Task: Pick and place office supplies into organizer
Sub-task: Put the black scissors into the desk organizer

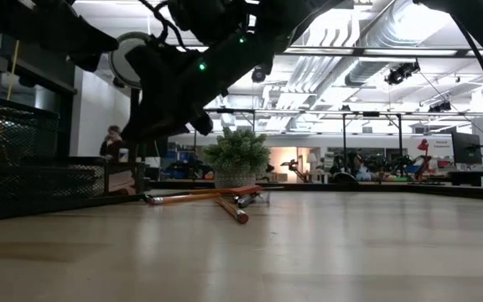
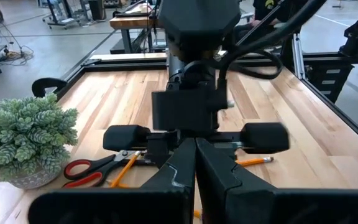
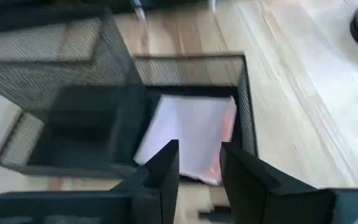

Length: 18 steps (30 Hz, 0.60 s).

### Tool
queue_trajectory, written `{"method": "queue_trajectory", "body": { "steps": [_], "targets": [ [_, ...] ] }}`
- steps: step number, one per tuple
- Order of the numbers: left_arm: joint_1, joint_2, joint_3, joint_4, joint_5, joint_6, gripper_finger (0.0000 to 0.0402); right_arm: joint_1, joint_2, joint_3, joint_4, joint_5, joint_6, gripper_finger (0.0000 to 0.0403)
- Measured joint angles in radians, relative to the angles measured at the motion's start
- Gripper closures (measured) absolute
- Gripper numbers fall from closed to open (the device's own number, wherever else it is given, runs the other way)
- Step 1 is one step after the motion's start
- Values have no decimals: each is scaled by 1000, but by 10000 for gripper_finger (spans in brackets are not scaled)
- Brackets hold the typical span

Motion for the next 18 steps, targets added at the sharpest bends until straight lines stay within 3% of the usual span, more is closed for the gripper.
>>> {"method": "queue_trajectory", "body": {
  "steps": [7, 18],
  "targets": [
    [0, 0, 0, -26, 0, -2, 401, -14, -29, 32, -130, 8, -51, 297],
    [0, 1, 0, -31, 42, -25, 401, -5, -151, 67, -473, 259, -131, 302]
  ]
}}
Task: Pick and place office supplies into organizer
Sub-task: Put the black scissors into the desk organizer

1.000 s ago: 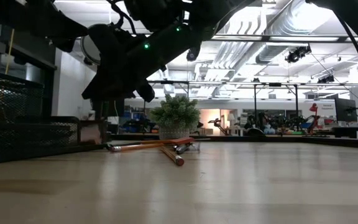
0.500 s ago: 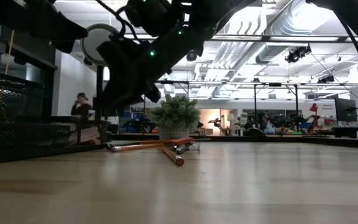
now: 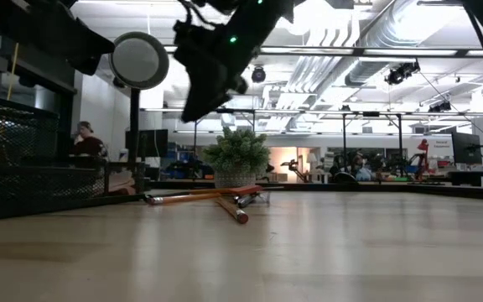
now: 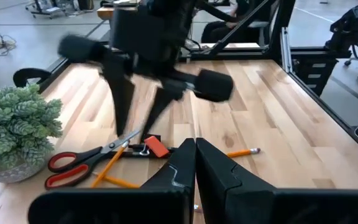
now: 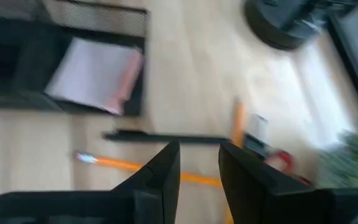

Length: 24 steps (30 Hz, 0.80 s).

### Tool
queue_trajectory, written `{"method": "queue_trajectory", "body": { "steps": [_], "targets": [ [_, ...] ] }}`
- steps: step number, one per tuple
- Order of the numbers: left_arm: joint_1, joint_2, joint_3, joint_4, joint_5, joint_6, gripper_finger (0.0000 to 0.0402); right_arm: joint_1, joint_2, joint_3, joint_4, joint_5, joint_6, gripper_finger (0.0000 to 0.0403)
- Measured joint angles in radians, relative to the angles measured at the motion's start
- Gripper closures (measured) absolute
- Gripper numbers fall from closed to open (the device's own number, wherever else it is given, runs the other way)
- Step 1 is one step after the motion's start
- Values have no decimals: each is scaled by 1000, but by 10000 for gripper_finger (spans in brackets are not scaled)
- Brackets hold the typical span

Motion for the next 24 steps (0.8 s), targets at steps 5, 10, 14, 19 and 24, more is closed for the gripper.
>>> {"method": "queue_trajectory", "body": {
  "steps": [5, 10, 14, 19, 24],
  "targets": [
    [1, 0, 0, 0, 0, 0, 401, 16, -2, -4, -162, 99, 38, 301],
    [1, 0, 0, -5, 0, 1, 401, 20, -11, -88, -213, 205, 88, 300],
    [1, 0, 0, -15, 0, 1, 401, 20, -67, -176, -202, 306, 136, 300],
    [1, 0, 0, -16, 0, 1, 401, -28, -183, -341, -80, 349, 218, 302],
    [1, 0, 0, -14, 0, 0, 401, -106, -277, -518, 212, 167, 248, 304]
  ]
}}
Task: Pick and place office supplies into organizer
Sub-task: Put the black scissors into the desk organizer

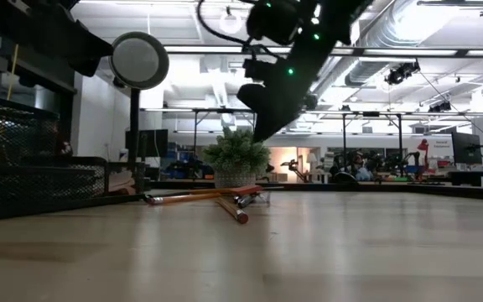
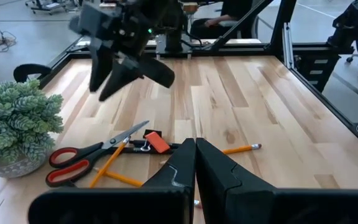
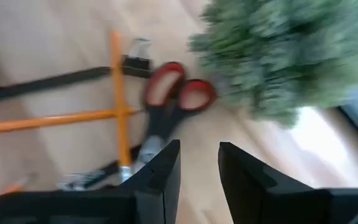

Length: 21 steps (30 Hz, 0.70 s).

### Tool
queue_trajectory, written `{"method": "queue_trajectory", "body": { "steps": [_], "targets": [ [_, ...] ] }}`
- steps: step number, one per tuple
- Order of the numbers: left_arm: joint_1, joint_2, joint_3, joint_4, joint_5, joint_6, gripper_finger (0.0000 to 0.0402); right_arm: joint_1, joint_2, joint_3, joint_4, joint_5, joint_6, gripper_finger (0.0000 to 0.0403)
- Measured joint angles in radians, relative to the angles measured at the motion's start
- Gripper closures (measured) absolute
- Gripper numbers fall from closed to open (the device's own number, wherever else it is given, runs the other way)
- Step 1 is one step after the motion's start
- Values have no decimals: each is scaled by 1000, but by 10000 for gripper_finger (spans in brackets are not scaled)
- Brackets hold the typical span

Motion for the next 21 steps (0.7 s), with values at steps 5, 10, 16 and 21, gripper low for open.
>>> {"method": "queue_trajectory", "body": {
  "steps": [5, 10, 16, 21],
  "targets": [
    [0, 0, 0, 0, 0, -19, 401, -59, -2, -57, 148, -177, -3, 304],
    [0, 0, 0, 0, -1, -27, 401, -87, 4, -59, 157, -220, 0, 304],
    [0, 0, 0, 0, 0, -27, 401, -136, 8, -85, 198, -310, 15, 304],
    [0, 0, 0, -1, 0, -27, 401, -198, 9, -177, 334, -438, 86, 304]
  ]
}}
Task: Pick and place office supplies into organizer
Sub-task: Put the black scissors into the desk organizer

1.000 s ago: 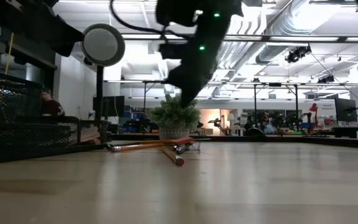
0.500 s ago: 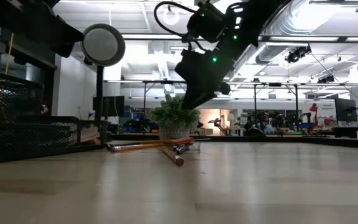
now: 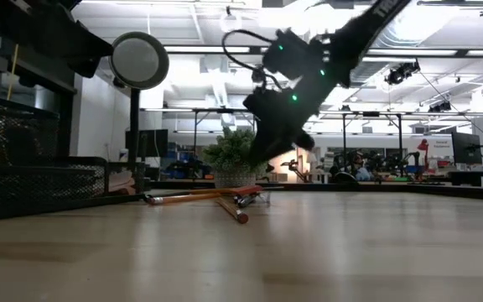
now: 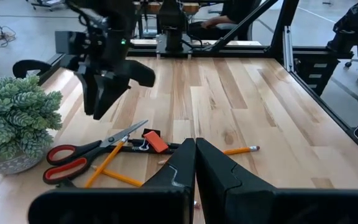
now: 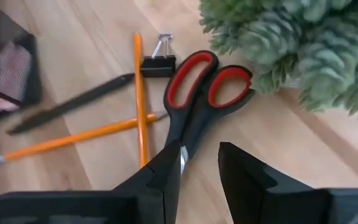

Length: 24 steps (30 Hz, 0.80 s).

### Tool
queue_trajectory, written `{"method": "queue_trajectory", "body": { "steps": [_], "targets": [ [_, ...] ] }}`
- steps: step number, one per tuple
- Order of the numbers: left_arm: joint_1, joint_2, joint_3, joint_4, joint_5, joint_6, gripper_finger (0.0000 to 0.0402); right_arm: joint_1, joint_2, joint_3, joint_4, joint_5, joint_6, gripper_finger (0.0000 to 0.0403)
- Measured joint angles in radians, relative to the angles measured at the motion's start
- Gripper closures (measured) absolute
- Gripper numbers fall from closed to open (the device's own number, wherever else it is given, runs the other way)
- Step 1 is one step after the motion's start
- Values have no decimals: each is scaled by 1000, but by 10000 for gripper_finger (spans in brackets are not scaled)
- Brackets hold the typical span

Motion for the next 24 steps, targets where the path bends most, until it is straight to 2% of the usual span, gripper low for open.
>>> {"method": "queue_trajectory", "body": {
  "steps": [5, 10, 18, 24],
  "targets": [
    [0, 0, 0, 0, 0, 0, 401, -55, 0, -105, 212, -163, 106, 304],
    [0, 0, 0, -1, 0, 0, 401, -90, 4, -161, 294, -265, 181, 304],
    [0, 0, 0, -1, 0, 0, 401, -100, 67, -137, 309, -320, 214, 304],
    [0, 0, 0, -1, 0, 0, 401, -103, 114, -96, 313, -321, 202, 304]
  ]
}}
